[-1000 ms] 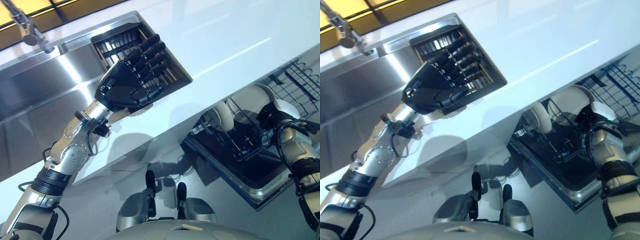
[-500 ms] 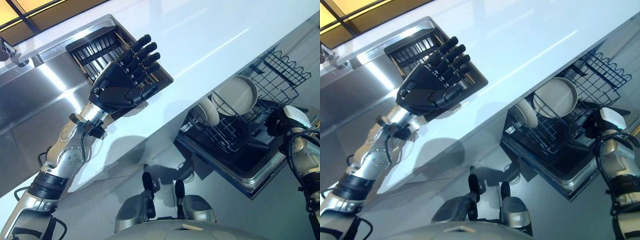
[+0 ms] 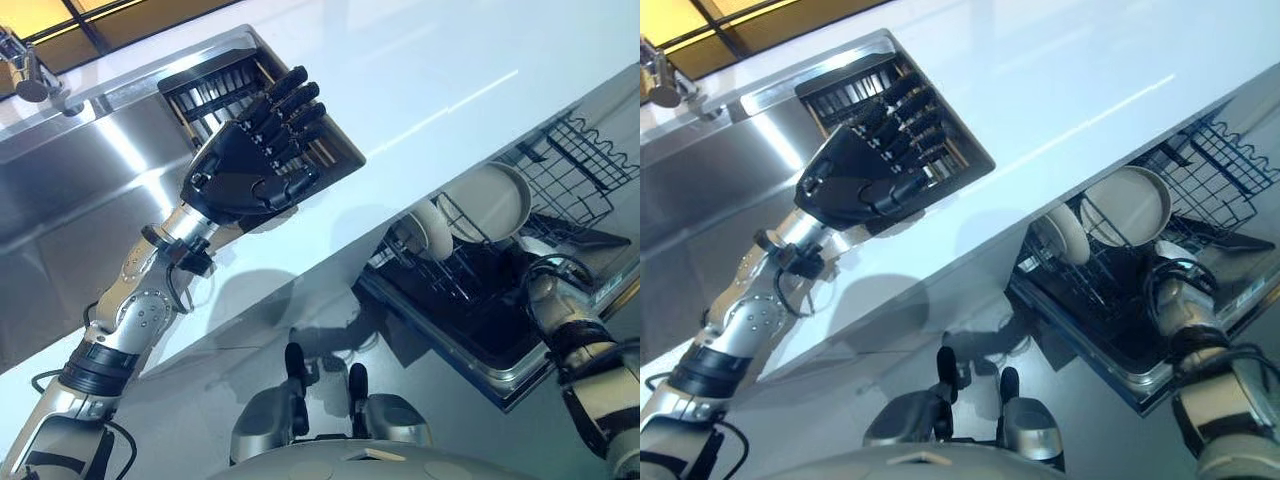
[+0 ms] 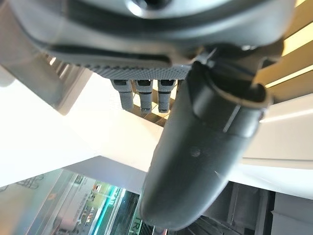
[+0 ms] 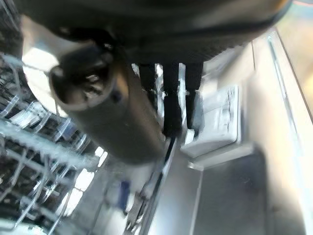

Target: Pick up plates and place into dishwasher.

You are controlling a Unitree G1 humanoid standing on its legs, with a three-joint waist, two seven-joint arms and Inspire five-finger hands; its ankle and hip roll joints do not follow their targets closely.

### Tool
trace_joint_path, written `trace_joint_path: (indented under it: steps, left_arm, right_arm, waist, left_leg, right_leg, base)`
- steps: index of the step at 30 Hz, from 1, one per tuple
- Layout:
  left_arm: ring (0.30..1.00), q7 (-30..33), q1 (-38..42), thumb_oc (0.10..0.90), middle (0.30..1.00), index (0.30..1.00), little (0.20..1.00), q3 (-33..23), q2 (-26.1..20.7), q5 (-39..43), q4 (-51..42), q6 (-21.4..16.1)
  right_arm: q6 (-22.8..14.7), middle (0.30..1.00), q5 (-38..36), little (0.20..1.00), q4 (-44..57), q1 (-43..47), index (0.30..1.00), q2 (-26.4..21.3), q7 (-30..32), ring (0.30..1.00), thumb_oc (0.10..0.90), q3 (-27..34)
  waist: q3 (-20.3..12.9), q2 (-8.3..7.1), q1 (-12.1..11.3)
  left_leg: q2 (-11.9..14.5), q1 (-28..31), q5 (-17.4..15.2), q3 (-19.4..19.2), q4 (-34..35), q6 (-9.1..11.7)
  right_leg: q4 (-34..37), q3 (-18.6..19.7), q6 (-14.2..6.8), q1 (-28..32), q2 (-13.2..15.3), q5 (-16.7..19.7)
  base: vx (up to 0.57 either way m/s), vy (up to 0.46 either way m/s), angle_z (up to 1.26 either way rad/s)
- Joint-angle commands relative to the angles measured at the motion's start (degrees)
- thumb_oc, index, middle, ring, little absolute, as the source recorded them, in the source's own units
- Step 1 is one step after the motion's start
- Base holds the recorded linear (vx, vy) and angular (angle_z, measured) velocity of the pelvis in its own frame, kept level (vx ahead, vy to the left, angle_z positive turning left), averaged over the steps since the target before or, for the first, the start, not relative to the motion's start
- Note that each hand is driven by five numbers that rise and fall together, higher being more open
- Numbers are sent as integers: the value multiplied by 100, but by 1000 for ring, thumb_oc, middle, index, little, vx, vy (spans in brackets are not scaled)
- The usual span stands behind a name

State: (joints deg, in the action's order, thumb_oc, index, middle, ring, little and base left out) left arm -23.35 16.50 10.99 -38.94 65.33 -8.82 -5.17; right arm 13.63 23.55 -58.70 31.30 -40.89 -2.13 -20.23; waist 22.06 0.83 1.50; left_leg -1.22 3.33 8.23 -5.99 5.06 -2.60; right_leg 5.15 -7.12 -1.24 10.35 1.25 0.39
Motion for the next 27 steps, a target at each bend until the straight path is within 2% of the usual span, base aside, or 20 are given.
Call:
trace_joint_path:
  steps: [1,4,7,9,12,14,22,27]
  left_arm:
    - [900,-76,591,800,900,900,900,0,202,174,-664,-356]
    - [900,-78,642,800,900,900,900,13,182,208,-681,-366]
    - [900,-98,700,800,900,900,900,39,224,176,-689,-344]
    - [900,-107,708,800,900,900,900,42,225,179,-681,-343]
    - [900,-185,766,800,900,900,900,44,300,168,-584,-387]
    - [900,-197,765,800,900,900,900,48,348,136,-549,-403]
    - [900,-165,815,800,900,900,900,113,498,38,-384,-500]
    - [900,-130,838,800,900,900,900,174,528,29,-265,-561]
  right_arm:
    - [21,300,-205,200,-688,318,300,-42,-287,300,100,-434]
    - [36,300,-361,200,-882,388,300,13,-339,300,100,-449]
    - [-86,300,-923,200,-906,495,300,122,-63,300,100,-365]
    - [-128,300,-1025,200,-903,511,300,126,-25,300,100,-351]
    - [-551,300,-1627,200,-612,741,300,237,494,300,100,-157]
    - [-647,300,-1765,200,-429,831,300,285,634,300,100,-140]
    - [-968,300,-2263,200,447,1299,300,352,886,300,100,-275]
    - [-1007,300,-2419,200,694,1533,300,389,1018,300,100,-319]
  waist:
    - [-161,323,-226]
    - [-93,384,-264]
    - [-6,463,-297]
    - [1,470,-299]
    - [71,543,-296]
    - [89,558,-288]
    - [67,549,-253]
    - [-28,510,-260]
  left_leg:
    - [-66,268,-814,26,-168,101]
    - [-74,213,-796,62,-185,107]
    - [-96,161,-771,129,-203,111]
    - [-98,156,-770,136,-206,111]
    - [-132,79,-762,177,-241,111]
    - [-141,69,-759,178,-242,106]
    - [-177,64,-745,168,-208,96]
    - [-191,112,-761,156,-200,88]
  right_leg:
    - [-605,-158,-208,-646,-21,31]
    - [-624,-189,-197,-678,5,34]
    - [-654,-214,-173,-718,27,48]
    - [-658,-217,-171,-722,29,48]
    - [-718,-218,-145,-805,53,46]
    - [-735,-212,-137,-831,55,47]
    - [-784,-194,-131,-912,48,50]
    - [-796,-199,-137,-881,43,40]
  base:
    - [-22,-33,5]
    - [-36,-25,14]
    - [-20,-22,11]
    - [-8,-4,6]
    - [-24,8,3]
    - [-11,8,2]
    - [2,12,-2]
    - [40,24,-2]
